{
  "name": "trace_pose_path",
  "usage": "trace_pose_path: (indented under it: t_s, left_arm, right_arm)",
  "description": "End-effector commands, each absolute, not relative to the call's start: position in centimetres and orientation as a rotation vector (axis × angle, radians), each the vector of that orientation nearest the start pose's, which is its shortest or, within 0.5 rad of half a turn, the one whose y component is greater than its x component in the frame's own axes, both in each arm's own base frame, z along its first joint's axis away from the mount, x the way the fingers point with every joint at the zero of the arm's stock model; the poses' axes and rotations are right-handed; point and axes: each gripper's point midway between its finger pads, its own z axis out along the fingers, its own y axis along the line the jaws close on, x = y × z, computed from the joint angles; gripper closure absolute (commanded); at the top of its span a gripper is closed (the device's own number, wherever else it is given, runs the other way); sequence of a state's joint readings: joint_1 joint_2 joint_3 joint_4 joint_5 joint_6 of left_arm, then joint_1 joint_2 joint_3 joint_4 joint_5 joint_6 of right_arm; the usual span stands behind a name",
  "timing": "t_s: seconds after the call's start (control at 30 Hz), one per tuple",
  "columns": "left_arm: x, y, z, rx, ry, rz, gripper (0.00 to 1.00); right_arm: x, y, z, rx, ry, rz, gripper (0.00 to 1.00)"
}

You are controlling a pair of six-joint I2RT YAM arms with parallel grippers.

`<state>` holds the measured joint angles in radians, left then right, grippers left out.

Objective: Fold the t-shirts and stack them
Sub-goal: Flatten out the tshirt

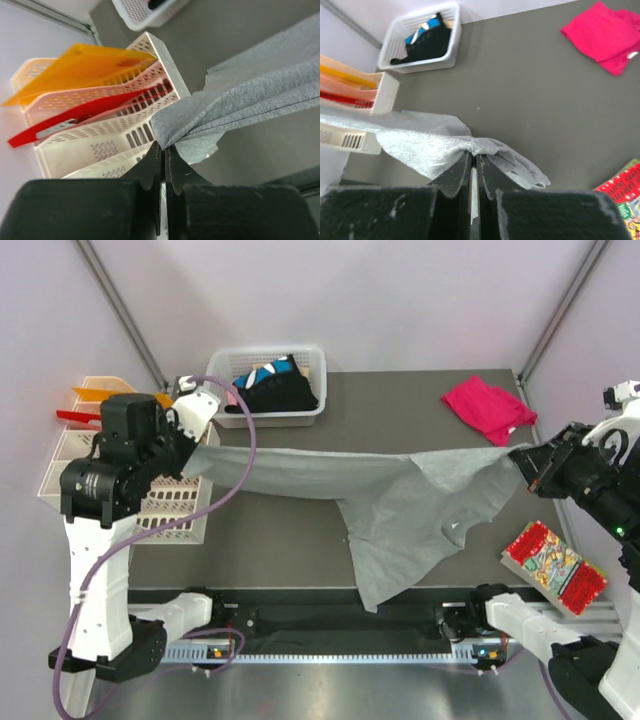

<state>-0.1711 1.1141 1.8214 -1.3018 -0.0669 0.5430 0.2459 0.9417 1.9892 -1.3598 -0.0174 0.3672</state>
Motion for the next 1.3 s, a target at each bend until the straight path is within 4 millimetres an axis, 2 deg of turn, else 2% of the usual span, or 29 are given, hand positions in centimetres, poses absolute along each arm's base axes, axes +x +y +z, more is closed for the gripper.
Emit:
trace_pose_path:
  t_s: [0.0,0.13,0.17,0.23,0.27,0.3,0.33,0.37,0.47,0.5,0.53,0.57,0.6,0.63,0.67,0.7,0.73,0.77,0.83,0.93,0.97,1.03,1.07,1.1,1.13,1.17,1.2,1.23,1.27]
  left_arm:
    - [22.9,-0.5,37.0,0.705,2.128,0.266,1.0]
    - [25.6,-0.3,39.9,0.667,2.054,0.316,1.0]
    - [27.2,-0.3,41.3,0.657,2.0,0.345,1.0]
    - [28.9,-0.2,42.1,0.654,1.961,0.382,1.0]
    - [30.4,-0.4,41.6,0.666,1.967,0.389,1.0]
    - [32.0,-0.6,42.1,0.647,1.93,0.396,1.0]
    - [33.0,-0.3,41.6,0.633,1.939,0.421,1.0]
    - [34.5,-0.4,40.4,0.641,1.959,0.432,1.0]
    - [38.6,-0.2,37.5,0.618,1.97,0.488,1.0]
    - [39.9,-0.2,37.3,0.599,1.953,0.5,1.0]
    - [40.7,-0.1,37.1,0.585,1.95,0.511,1.0]
    - [42.2,-0.2,36.0,0.575,1.974,0.515,1.0]
    - [43.1,-0.3,36.2,0.558,1.97,0.514,1.0]
    - [43.8,-0.4,38.2,0.518,1.925,0.513,1.0]
    - [44.9,-0.9,37.9,0.503,1.935,0.482,1.0]
    - [45.3,-1.2,38.7,0.488,1.922,0.461,1.0]
    - [45.3,-1.6,40.8,0.472,1.879,0.434,1.0]
    - [45.3,-2.0,41.2,0.465,1.874,0.407,1.0]
    - [44.5,-3.2,42.0,0.492,1.852,0.355,1.0]
    - [41.1,-4.3,41.7,0.542,1.866,0.284,1.0]
    - [38.9,-4.3,41.1,0.559,1.88,0.276,1.0]
    - [36.0,-4.7,40.5,0.592,1.891,0.26,1.0]
    - [33.5,-4.4,41.6,0.579,1.861,0.254,1.0]
    - [31.7,-4.3,40.1,0.604,1.915,0.242,1.0]
    - [30.2,-4.1,40.0,0.602,1.926,0.232,1.0]
    - [27.8,-3.6,40.5,0.58,1.922,0.214,1.0]
    - [25.8,-3.3,39.8,0.597,1.967,0.203,1.0]
    - [23.6,-2.7,40.3,0.586,1.958,0.196,1.0]
    - [22.3,-2.5,40.4,0.579,1.966,0.182,1.0]
  right_arm:
    - [17.2,3.3,45.2,0.223,1.89,0.288,1.0]
    - [20.0,3.4,46.1,0.274,1.856,0.278,1.0]
    - [20.8,3.5,46.7,0.277,1.827,0.283,1.0]
    - [22.5,3.6,46.5,0.283,1.83,0.268,1.0]
    - [23.7,3.8,45.8,0.285,1.847,0.256,1.0]
    - [25.1,4.0,44.7,0.289,1.878,0.239,1.0]
    - [26.2,4.1,44.6,0.301,1.868,0.235,1.0]
    - [27.2,4.3,43.2,0.309,1.896,0.222,1.0]
    - [29.9,5.0,42.4,0.312,1.871,0.239,1.0]
    - [30.8,5.0,42.1,0.307,1.874,0.217,1.0]
    - [31.4,4.9,42.2,0.305,1.867,0.2,1.0]
    - [31.9,4.7,42.8,0.311,1.855,0.186,1.0]
    - [32.8,4.6,42.7,0.297,1.863,0.153,1.0]
    - [33.0,4.6,43.2,0.295,1.85,0.142,1.0]
    - [32.9,4.6,44.8,0.293,1.813,0.149,1.0]
    - [33.0,4.7,45.4,0.284,1.805,0.149,1.0]
    - [32.7,4.6,45.9,0.283,1.799,0.149,1.0]
    - [32.3,4.5,46.9,0.284,1.777,0.156,1.0]
    - [30.9,4.6,47.7,0.269,1.766,0.172,1.0]
    - [28.0,4.3,46.8,0.267,1.81,0.187,1.0]
    - [27.4,4.3,46.0,0.281,1.829,0.195,1.0]
    - [24.8,4.1,45.7,0.284,1.832,0.231,1.0]
    - [24.0,4.1,45.0,0.286,1.849,0.241,1.0]
    - [22.3,4.0,45.2,0.279,1.833,0.27,1.0]
    - [21.1,3.9,44.5,0.274,1.858,0.277,1.0]
    - [20.3,3.9,44.0,0.266,1.872,0.288,1.0]
    - [18.5,4.0,44.2,0.243,1.857,0.327,1.0]
    - [17.3,4.0,43.4,0.234,1.884,0.338,1.0]
    - [15.5,3.9,43.5,0.23,1.866,0.371,1.0]
